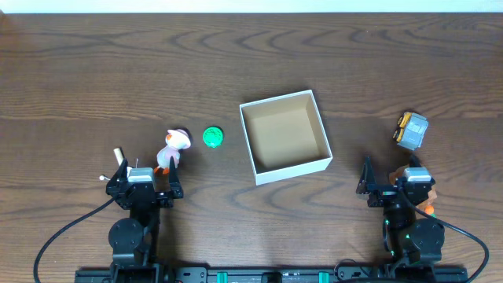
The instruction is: Pack container
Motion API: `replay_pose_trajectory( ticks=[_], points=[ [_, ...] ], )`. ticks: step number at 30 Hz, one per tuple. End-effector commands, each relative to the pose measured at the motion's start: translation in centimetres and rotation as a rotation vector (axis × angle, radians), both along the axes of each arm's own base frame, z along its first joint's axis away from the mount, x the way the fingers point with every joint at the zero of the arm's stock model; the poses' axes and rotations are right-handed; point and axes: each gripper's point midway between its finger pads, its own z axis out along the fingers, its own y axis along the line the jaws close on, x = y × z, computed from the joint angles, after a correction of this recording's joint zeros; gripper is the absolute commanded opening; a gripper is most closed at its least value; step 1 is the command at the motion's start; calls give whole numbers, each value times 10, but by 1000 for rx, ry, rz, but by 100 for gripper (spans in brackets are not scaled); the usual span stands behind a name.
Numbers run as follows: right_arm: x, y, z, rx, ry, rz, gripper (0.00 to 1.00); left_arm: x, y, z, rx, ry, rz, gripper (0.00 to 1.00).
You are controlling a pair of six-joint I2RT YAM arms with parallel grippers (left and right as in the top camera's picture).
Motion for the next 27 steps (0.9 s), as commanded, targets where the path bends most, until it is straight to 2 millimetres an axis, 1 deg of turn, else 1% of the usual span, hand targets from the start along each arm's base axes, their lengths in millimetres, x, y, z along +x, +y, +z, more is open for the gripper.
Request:
replay_pose_trajectory(
  ticks=[1,4,11,14,17,22,25,27],
  points=[
    [0,-1,-1,-7,-1,1,99,-1,3,-18,19,55,15,98],
    [0,2,-1,5,-1,12,99,-1,3,-18,11,55,16,98],
    [-1,2,-1,27,12,10,99,-3,3,-15,-219,61,48,98],
    [-5,1,-2,26,63,9,99,-6,-2,-8,-240,94,27,98],
    [-11,1,-1,26,134,7,99,-11,-2,4,-240,139,33,98],
    [-18,1,15,30,227,4,99,-10,-2,30,-239,223,43,98],
    [-19,-1,27,44,294,-9,99,-8,-2,38,-237,310,54,98],
    [-17,-1,34,42,351,-11,99,-6,-2,39,-235,389,63,98]
  ],
)
